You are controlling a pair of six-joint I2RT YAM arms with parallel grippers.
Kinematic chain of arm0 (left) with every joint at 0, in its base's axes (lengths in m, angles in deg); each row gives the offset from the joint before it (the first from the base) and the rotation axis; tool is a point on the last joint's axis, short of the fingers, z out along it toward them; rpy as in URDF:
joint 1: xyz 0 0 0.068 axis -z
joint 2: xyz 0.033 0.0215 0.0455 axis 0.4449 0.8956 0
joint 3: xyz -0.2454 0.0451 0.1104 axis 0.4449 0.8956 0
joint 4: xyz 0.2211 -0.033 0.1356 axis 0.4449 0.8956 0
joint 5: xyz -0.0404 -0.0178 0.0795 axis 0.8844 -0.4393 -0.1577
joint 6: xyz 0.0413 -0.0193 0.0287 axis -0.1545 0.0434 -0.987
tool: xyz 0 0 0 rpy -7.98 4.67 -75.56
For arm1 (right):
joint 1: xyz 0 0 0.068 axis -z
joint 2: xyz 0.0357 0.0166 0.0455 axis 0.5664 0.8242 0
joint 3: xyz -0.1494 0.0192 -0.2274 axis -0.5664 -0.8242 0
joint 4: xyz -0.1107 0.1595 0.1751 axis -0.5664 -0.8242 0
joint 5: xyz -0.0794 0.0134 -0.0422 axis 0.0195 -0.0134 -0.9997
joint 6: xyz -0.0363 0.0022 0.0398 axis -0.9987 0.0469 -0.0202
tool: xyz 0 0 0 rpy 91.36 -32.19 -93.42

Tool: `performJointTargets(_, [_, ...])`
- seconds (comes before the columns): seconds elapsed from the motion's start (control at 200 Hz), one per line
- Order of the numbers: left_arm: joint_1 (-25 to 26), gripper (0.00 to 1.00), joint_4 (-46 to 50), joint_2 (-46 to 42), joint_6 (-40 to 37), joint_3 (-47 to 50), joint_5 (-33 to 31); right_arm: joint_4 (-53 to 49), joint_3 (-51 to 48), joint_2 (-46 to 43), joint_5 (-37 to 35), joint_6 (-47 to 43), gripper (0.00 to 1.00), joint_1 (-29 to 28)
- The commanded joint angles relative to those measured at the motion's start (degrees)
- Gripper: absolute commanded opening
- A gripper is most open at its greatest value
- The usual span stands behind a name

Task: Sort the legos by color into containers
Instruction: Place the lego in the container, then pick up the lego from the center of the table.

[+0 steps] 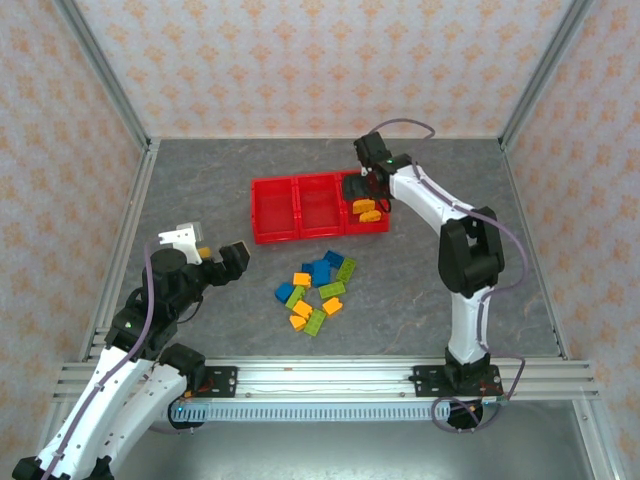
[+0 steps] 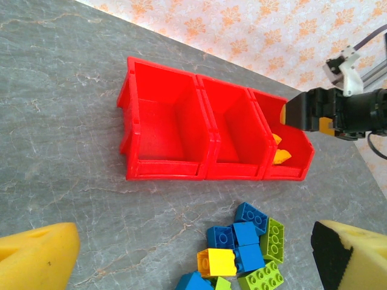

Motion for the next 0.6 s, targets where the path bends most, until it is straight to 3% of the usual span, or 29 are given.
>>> performJointTargets(0.0, [0.46, 0.99, -1.95, -0.49, -1.13, 0.4, 0.57, -1.92, -1.13, -5.39, 1.23, 1.83, 0.87, -0.51])
performJointTargets(0.275, [0.46, 0.99, -2.02, -0.1, -1.18, 0.43, 0.6, -2.86, -10.8, -16.2, 2.43, 7.44, 1.0, -4.06])
performJointTargets(0.596, [0.46, 0.99, -2.43, -0.09, -1.18, 0.46, 1.45, 0.2, -27.53, -27.78, -1.8, 20.98, 0.99, -11.14])
